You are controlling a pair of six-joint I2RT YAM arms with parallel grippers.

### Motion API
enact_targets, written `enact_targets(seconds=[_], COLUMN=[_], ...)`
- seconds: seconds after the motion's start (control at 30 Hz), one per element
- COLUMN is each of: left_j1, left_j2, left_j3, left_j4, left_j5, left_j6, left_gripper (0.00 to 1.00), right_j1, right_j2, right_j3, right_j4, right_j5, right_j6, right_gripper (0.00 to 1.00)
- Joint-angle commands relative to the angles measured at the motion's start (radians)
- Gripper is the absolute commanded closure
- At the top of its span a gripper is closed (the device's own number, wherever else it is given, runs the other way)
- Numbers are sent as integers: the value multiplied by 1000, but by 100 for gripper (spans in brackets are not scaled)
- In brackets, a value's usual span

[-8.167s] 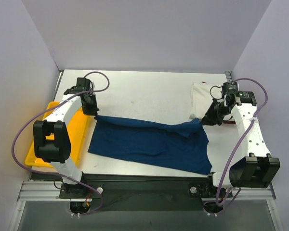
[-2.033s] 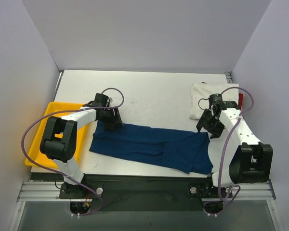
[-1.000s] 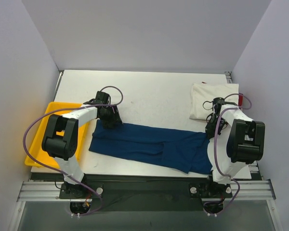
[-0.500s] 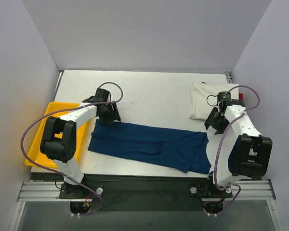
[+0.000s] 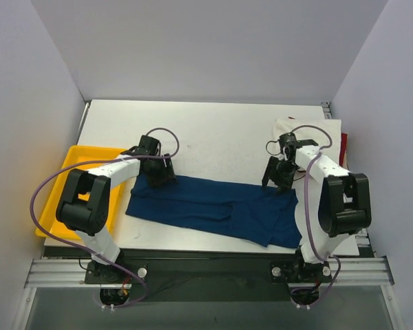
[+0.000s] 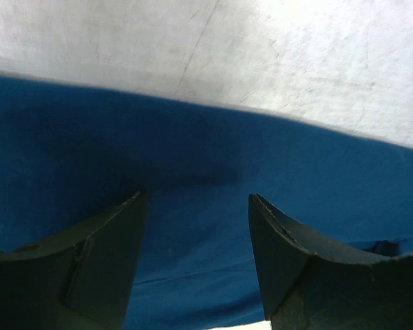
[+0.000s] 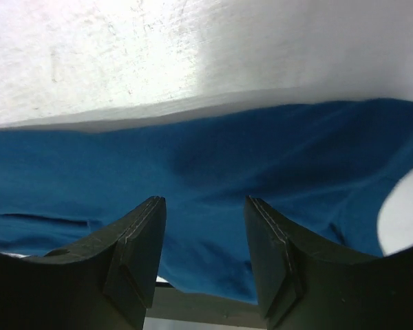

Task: Fold and stack the t-shirts
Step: Rotate the tshirt 90 degrees

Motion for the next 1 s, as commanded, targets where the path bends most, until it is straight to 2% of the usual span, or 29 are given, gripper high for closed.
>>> enact_targets(seconds=[0.0,0.23,0.43,0.7,0.97], left_j1=[-1,-1,-1,-1,-2], left_j2=[21,-45,-140,-235,-286], left_j3=[-41,-120,-198,-218,-207], left_j4=[37,-27,-89,-125,-161], left_j5=[9,-43,-97,-84,-83], left_j6=[-16,-20,-58,-88,-100], left_gripper=[29,29,28,28,28], right_j1=[36,104,170,213,240], right_j2=[80,236,356,522,684], right_j3=[0,46,161,408,733], right_j4=[-5,-11,-14,-54,-122], right_j5=[-21,49,68,52,9], right_j6=[7,-1,16,36,45], right_gripper=[51,52,50,50,50])
